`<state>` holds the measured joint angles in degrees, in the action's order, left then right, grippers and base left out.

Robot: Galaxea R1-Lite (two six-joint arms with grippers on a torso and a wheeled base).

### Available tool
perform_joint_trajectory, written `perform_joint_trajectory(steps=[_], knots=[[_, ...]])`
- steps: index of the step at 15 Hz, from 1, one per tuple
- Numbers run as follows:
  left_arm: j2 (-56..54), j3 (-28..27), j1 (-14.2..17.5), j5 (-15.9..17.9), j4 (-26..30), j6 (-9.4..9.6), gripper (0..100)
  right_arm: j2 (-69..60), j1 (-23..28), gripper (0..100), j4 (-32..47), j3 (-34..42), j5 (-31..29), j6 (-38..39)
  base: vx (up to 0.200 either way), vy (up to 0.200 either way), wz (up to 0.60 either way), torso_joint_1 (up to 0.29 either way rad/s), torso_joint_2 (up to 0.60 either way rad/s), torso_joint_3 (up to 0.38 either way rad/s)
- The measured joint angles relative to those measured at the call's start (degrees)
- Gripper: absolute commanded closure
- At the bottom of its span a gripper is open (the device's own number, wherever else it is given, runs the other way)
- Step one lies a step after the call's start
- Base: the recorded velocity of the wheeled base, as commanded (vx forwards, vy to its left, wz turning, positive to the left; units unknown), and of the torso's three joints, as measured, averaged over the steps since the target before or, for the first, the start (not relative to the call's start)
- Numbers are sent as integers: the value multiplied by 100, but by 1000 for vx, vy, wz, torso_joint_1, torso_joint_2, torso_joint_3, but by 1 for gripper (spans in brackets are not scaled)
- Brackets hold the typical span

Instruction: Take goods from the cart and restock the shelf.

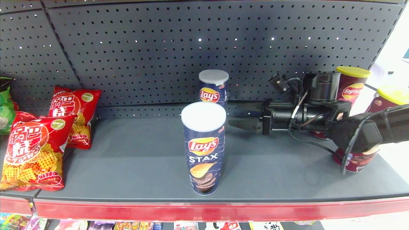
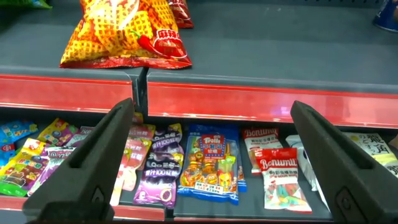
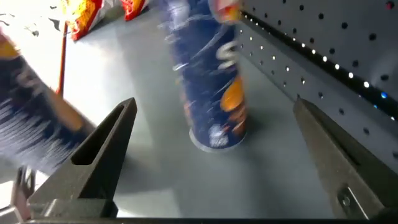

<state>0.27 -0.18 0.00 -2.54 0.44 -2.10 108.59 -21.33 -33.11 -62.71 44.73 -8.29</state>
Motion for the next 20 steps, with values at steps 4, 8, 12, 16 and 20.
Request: perform_joint_trajectory(steps=[4, 8, 12, 16, 20], knots=[[0, 0, 0, 0, 0, 0, 0, -485, -66, 0, 5, 497, 101, -106, 0, 0, 0, 0, 0, 0], [0, 0, 0, 0, 0, 0, 0, -931, -236, 0, 5, 930, 111, -126, 0, 0, 0, 0, 0, 0], [0, 0, 0, 0, -1, 0, 0, -1339, -341, 0, 21, 1425, 111, -208, 0, 0, 0, 0, 0, 0], [0, 0, 0, -2, 0, -4, 0, -1549, -592, 0, 16, 1553, 93, -238, 0, 0, 0, 0, 0, 0], [0, 0, 0, 0, 0, -1, 0, -1441, -969, 0, 13, 1343, 51, -235, 0, 0, 0, 0, 0, 0]])
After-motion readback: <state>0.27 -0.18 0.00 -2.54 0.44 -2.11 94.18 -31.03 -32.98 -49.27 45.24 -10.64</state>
